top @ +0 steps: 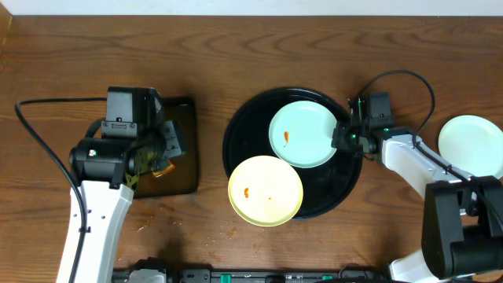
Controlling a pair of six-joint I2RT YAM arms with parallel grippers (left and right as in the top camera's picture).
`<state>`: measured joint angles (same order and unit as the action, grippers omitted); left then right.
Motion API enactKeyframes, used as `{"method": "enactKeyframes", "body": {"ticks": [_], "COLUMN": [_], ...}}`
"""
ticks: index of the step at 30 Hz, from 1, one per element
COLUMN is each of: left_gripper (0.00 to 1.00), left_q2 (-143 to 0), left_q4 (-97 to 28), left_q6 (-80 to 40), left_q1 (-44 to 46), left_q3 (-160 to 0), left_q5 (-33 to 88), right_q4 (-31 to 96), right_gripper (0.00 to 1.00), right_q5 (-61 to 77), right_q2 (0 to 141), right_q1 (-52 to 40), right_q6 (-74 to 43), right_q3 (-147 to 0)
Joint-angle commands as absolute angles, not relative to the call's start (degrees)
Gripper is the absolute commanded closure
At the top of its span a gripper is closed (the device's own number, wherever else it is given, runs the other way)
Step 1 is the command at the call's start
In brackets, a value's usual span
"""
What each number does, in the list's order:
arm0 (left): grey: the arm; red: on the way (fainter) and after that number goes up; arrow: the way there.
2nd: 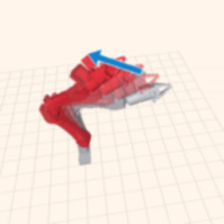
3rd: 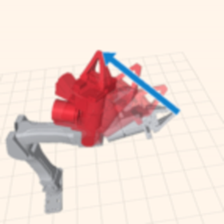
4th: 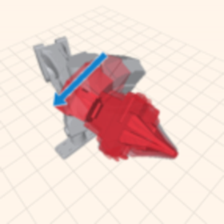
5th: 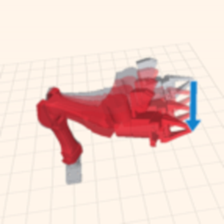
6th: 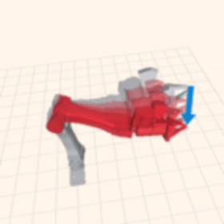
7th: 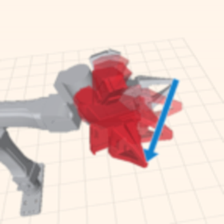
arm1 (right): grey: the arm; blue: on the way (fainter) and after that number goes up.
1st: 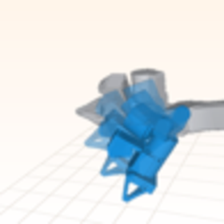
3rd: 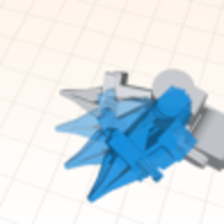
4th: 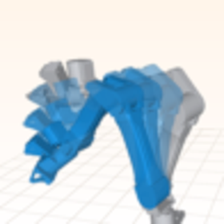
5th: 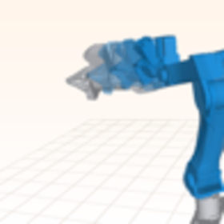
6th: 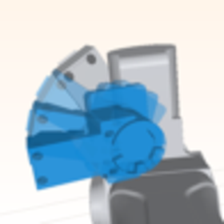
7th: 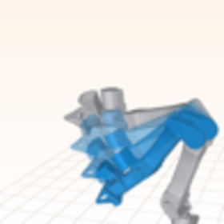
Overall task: Clean dirty plates on tray and stack at the side
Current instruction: 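Move right gripper back and pin the other light blue plate's rim, then dip and grasp the sponge in the water tray with left gripper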
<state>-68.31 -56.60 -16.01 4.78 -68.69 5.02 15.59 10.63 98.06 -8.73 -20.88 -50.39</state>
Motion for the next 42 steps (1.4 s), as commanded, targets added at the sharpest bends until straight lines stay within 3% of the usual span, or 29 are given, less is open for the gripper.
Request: {"method": "enactKeyframes", "body": {"ticks": [1, 16, 23, 32, 34, 35, 39, 42], "left_gripper": [0.43, 0.44, 0.52, 0.70, 0.89, 0.92, 0.92, 0.71], "left_q2": [-70.5, -92.7, -103.4, -112.2, -111.9, -111.5, -105.7, -101.3], "left_q4": [-56.5, -53.7, -52.4, -45.0, -45.1, -45.3, -47.2, -47.5], "left_q6": [-15.0, -24.5, -31.3, -18.9, -17.6, -17.6, -17.6, -17.6], "left_q1": [5.0, 2.7, -2.4, -4.6, -4.7, -4.8, -5.2, -5.1], "left_q3": [-68.5, -68.5, -68.5, -68.5, -68.5, -68.6, -70.0, -70.0], "left_q5": [0.4, -11.6, -11.1, 5.3, 5.9, 6.0, 6.0, 6.0], "right_q4": [15.6, 14.3, 14.2, 14.1, 14.1, 14.1, 14.1, 13.9], "right_gripper": [0.99, 0.99, 0.99, 0.99, 0.99, 0.99, 0.99, 0.99], "right_q5": [8.8, 7.8, 7.8, 8.0, 8.1, 8.2, 8.4, 8.4], "right_q2": [99.1, 103.5, 103.5, 103.5, 103.5, 103.5, 103.5, 103.5], "right_q1": [-9.1, -9.1, -9.1, -9.1, -9.1, -9.1, -9.1, -9.1], "right_q6": [-24.6, -26.7, -26.5, -26.8, -26.8, -26.8, -26.8, -26.8], "right_q3": [-50.6, -50.6, -50.6, -50.6, -50.6, -50.6, -50.6, -50.6]}}
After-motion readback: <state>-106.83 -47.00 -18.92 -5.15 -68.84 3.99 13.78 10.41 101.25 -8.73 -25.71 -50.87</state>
